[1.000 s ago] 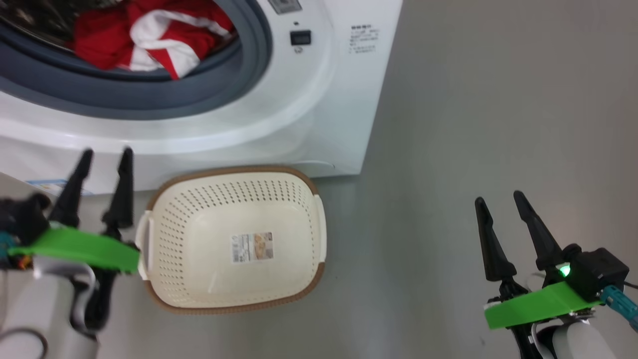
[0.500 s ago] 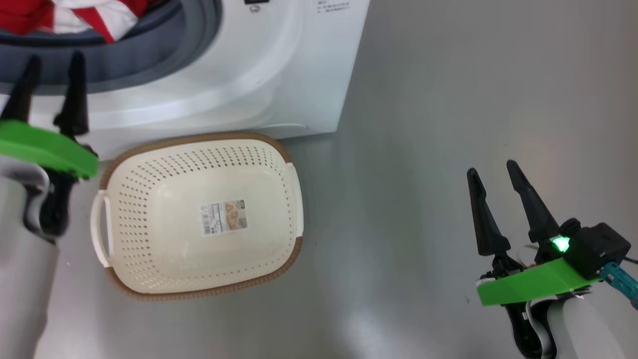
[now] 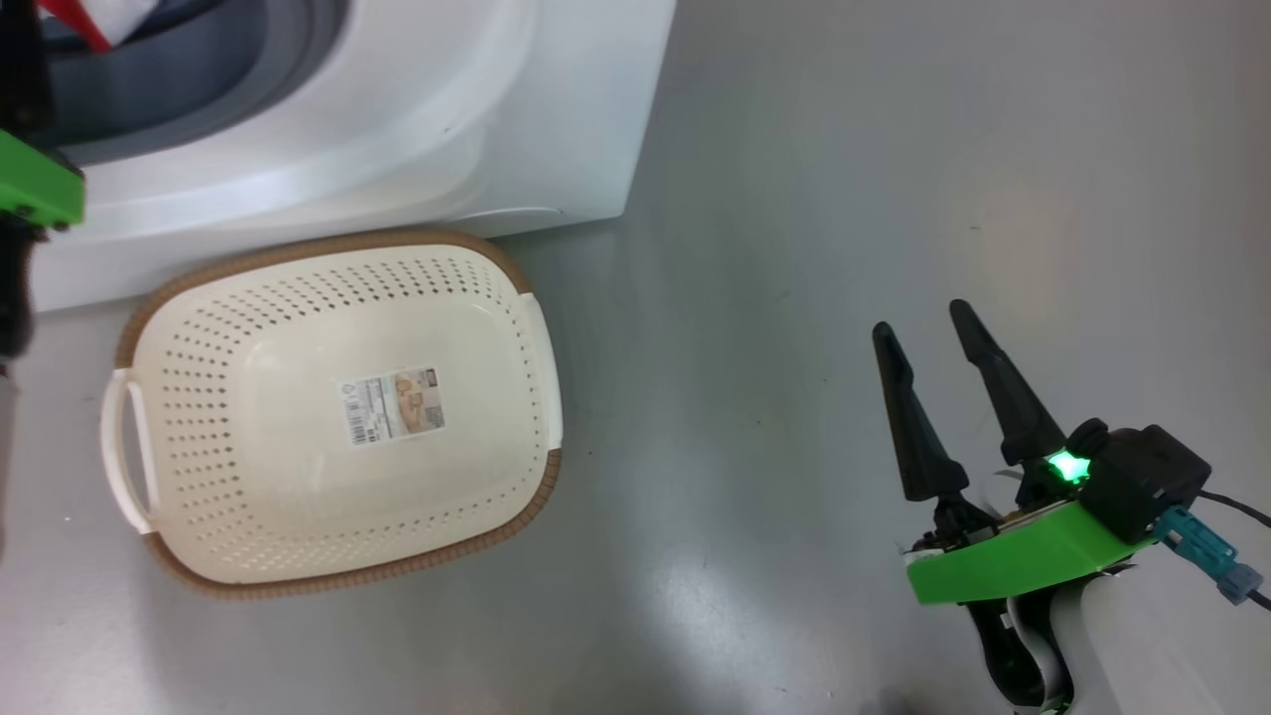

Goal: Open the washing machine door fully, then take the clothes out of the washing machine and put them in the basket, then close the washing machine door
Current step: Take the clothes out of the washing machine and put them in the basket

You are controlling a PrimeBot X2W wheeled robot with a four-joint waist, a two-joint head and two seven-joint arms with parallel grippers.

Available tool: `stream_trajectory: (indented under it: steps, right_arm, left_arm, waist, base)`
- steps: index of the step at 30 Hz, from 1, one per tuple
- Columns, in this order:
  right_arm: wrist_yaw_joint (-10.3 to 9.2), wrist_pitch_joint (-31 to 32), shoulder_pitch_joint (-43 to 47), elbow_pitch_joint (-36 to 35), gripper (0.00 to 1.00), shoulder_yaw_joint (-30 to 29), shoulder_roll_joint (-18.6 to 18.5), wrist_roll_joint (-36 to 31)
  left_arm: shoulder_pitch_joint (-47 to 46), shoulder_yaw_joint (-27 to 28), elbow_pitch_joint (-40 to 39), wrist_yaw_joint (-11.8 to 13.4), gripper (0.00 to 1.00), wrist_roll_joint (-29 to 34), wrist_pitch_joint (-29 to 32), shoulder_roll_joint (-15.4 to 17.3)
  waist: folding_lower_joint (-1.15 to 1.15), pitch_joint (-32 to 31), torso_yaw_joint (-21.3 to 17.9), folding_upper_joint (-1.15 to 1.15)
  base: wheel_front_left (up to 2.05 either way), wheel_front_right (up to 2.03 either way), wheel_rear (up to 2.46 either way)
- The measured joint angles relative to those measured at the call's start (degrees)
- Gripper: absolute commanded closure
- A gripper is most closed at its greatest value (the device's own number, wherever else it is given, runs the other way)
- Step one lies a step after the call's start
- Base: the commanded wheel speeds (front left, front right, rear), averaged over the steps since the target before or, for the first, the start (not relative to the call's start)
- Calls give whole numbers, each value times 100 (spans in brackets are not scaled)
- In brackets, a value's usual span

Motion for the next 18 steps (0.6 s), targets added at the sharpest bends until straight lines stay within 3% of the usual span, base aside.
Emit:
stream_trajectory:
  steps: [18]
  right_arm:
    - [0, 0, -125, -137, 0, 376, -9, 177]
  left_arm:
    - [-697, -3, 725, 0, 0, 132, 0, 349]
  waist:
    - [0, 378, -469, 0]
  base:
    - [0, 0, 0]
